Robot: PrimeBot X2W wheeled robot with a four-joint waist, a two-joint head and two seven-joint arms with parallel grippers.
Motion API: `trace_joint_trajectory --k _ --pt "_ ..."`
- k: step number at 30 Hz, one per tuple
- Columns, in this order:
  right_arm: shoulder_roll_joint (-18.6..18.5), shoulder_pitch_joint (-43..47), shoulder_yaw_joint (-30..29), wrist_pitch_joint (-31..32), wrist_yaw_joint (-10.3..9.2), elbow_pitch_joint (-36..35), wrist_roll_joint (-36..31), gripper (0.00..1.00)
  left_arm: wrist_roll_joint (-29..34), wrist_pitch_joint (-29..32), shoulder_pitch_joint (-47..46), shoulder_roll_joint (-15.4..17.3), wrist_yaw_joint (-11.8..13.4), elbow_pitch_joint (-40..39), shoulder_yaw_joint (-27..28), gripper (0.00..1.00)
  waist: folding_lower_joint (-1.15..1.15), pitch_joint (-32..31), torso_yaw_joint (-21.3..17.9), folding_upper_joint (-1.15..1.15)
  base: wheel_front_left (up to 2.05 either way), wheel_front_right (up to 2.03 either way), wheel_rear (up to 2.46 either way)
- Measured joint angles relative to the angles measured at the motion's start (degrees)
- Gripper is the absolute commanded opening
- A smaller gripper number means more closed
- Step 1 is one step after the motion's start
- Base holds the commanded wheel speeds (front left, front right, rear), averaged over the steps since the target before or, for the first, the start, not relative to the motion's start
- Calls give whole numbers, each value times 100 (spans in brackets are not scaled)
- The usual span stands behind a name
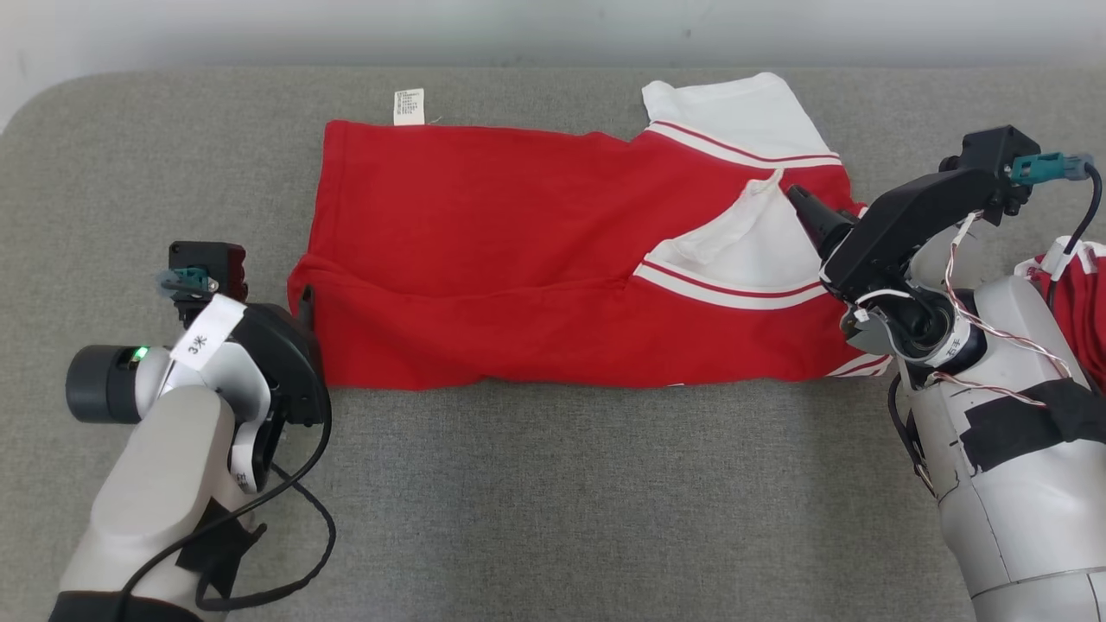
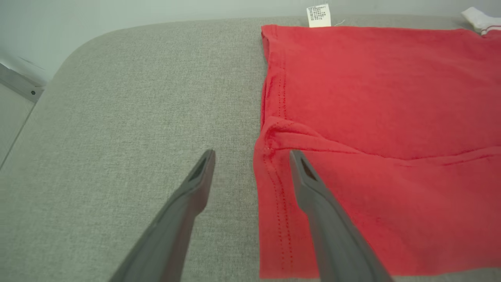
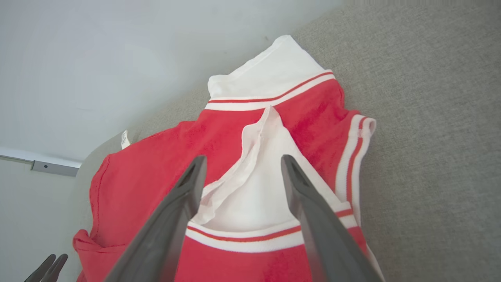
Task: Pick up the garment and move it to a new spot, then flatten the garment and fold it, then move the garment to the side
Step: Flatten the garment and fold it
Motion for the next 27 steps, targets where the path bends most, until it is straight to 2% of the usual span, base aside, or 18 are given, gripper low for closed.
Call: trace_joint_trajectory --k 6,11,15,20,27 --pt "0 59 132 -311 276 -7 -12 100 57 -305 -41 47 -3 108 -31 100 0 -185 -21 0 0 0 0" --pt "-151 640 318 -534 409 -77 -355 100 102 -482 309 135 -43 197 -134 100 -1 -433 -42 -1 0 0 0" --pt "-399 1191 359 -742 412 -180 -634 100 235 -563 675 152 -53 257 -257 100 -1 -664 -68 0 0 0 0" --pt "-379 1744 432 -886 397 -441 -697 100 301 -644 979 246 -52 278 -352 100 -2 -897 -144 -1 0 0 0" --pt "-409 2012 508 -1081 343 -580 -910 100 357 -643 990 159 -42 246 -435 100 -1 -817 -251 -1 0 0 0"
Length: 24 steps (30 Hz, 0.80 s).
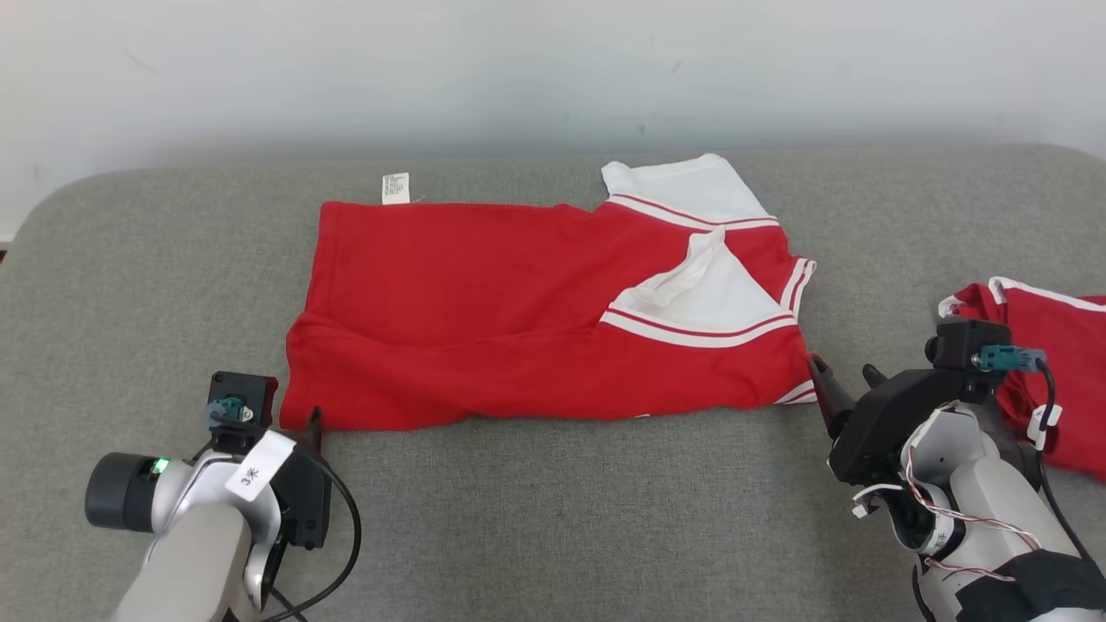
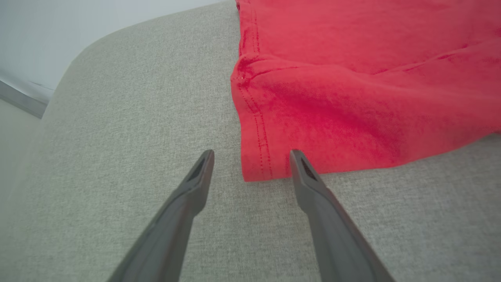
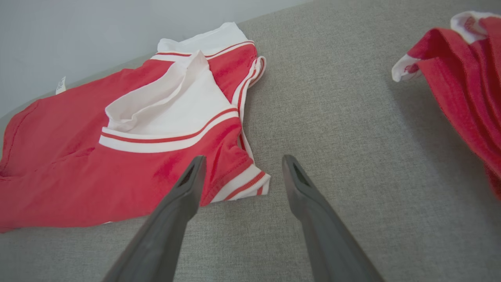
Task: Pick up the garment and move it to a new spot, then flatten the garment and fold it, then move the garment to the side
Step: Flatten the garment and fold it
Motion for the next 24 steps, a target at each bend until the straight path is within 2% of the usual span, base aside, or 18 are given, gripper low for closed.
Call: trace_joint_trajectory --k 7,14,21,22,23,24 --pt "-11 -20 175 -41 2 4 -153 100 43 52 -181 -89 102 31 -24 100 1 233 5 0 0 0 0" --pt "-107 -314 286 -104 37 132 -336 100 49 76 -380 -246 100 92 -51 100 2 384 132 0 0 0 0" --pt "-82 -569 389 -13 64 375 -353 100 31 89 -421 -243 43 260 -44 100 2 446 226 0 0 0 0" --pt "-89 -576 387 8 51 403 -382 97 31 102 -459 -247 38 286 -52 100 2 453 234 0 0 0 0" --pt "-102 -576 382 25 49 419 -391 88 31 102 -495 -253 4 286 -58 100 2 462 242 0 0 0 0" --pt "-107 -585 380 51 42 458 -392 85 31 102 -526 -257 -47 291 -66 100 2 475 252 0 0 0 0"
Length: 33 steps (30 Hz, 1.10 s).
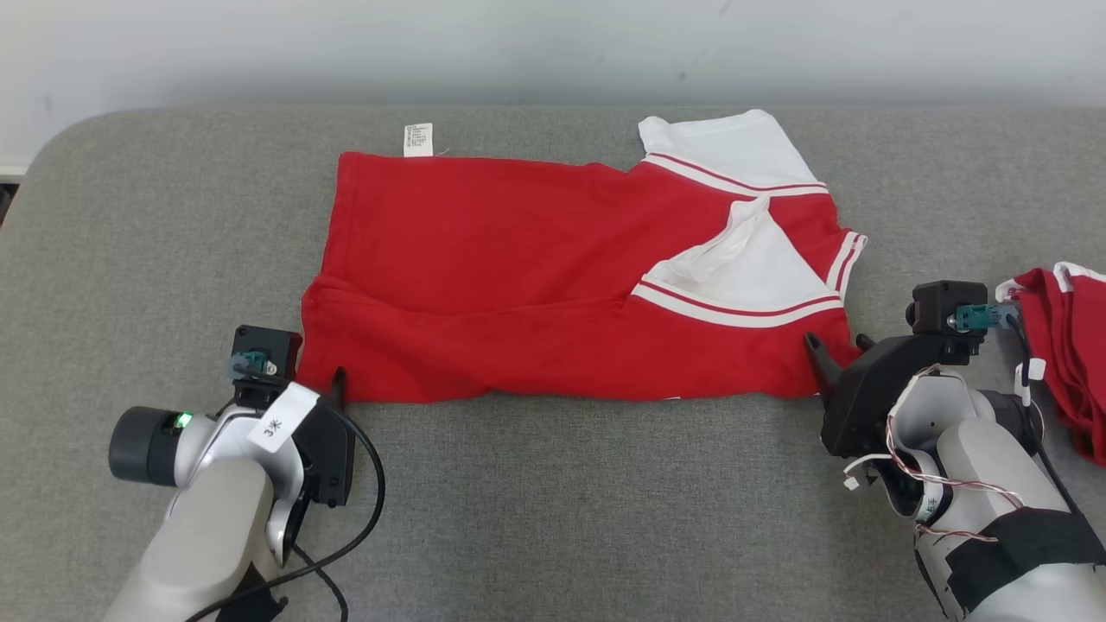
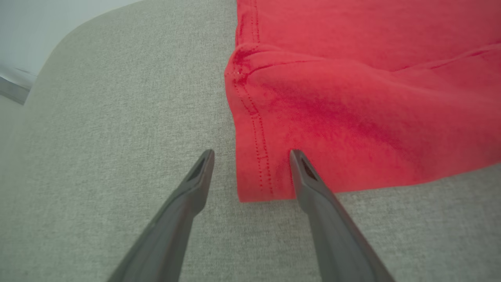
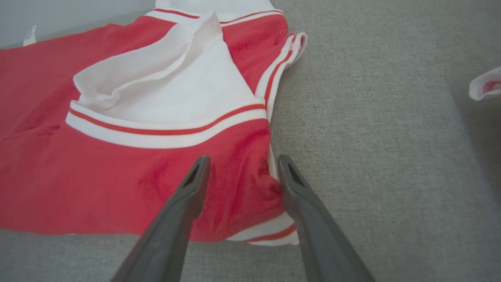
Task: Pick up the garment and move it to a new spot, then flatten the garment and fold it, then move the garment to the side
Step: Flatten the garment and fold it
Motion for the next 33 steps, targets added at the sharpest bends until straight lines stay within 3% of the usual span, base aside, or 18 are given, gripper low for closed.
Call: trace_joint_trajectory --k 1,2,3,4,6,9,14,15,16,18,25,33 --pt "0 0 0 0 0 0 0 85 0 0 0 0 0 0 0 100 0 0 0 0 0 0 0" --pt "-4 -6 5 52 -19 59 0 78 -3 4 -52 -8 -43 18 -9 100 0 28 15 0 0 0 0" --pt "-2 -8 8 56 -35 74 0 60 -18 5 -69 -10 -65 24 -10 100 0 45 20 0 0 0 0" --pt "-1 -16 14 58 -41 90 0 50 -26 5 -75 -16 -66 44 -10 100 0 60 24 0 0 0 0" --pt "11 -23 25 105 -41 115 -1 55 -40 23 -76 -32 -119 107 -13 100 0 82 28 0 0 0 0" --pt "13 -23 32 109 -41 130 -1 53 -73 54 -76 -103 -188 182 -26 85 0 89 28 0 0 0 0" --pt "-16 -23 31 158 -41 171 -1 24 -94 64 -86 -140 -259 223 -22 47 0 94 25 0 0 0 0" --pt "-16 -23 33 158 -41 176 -1 9 -94 77 -92 -137 -259 237 -19 41 0 94 23 0 0 0 0" --pt "-16 -24 35 159 -41 181 -1 0 -96 83 -98 -136 -259 250 -15 27 0 94 21 0 0 0 0" --pt "-16 -27 35 159 -41 192 -1 0 -101 83 -126 -133 -259 285 -14 0 0 94 17 0 0 0 0" --pt "-11 36 -43 94 -8 157 54 0 -270 5 -161 -121 -360 399 124 0 0 -14 11 0 0 0 0" --pt "100 859 -256 -4 358 -498 600 0 -670 -323 480 -35 -671 336 313 0 0 -352 -12 0 0 0 0"
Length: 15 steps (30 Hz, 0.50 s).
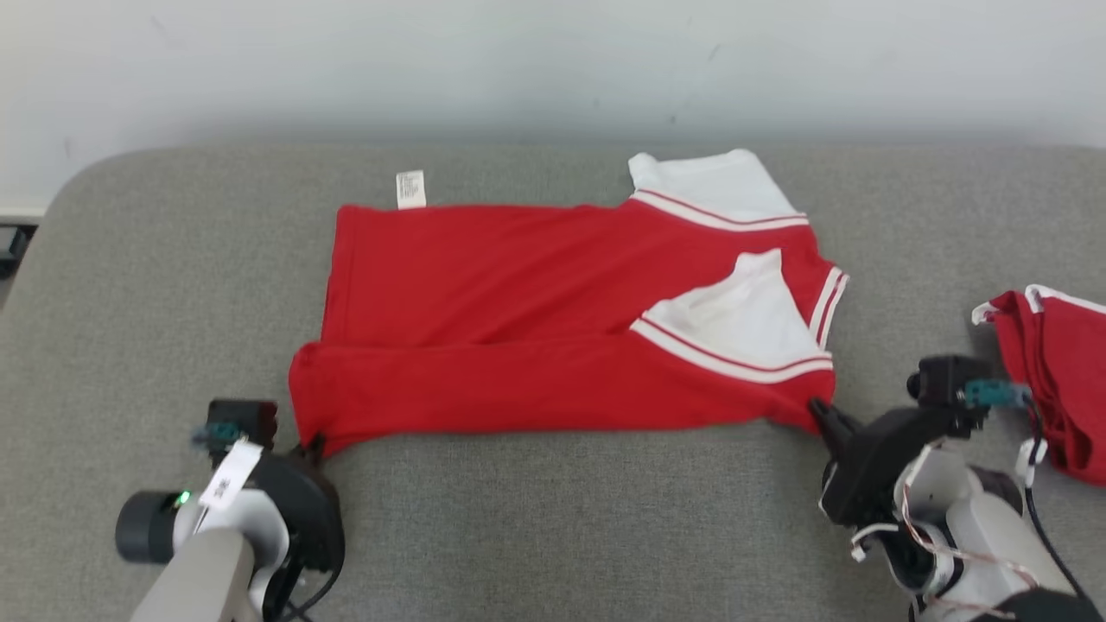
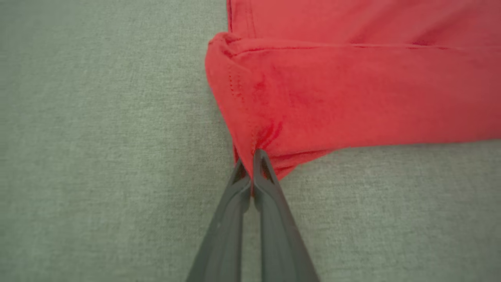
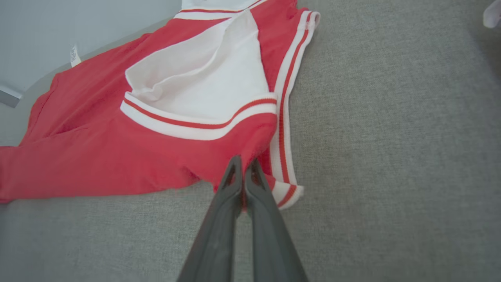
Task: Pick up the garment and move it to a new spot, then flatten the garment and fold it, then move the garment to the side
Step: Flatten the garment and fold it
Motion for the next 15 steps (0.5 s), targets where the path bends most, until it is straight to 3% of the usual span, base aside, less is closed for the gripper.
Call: trace_joint_trajectory --k 10,15 --pt "-5 1452 -224 155 256 -1168 537 0 -207 -244 911 267 -193 -285 32 0 -2 -620 -91 0 0 0 0" --pt "-82 2149 -227 442 283 -1900 705 0 -231 -296 1506 428 -200 -514 12 0 -2 -899 -174 0 0 0 0"
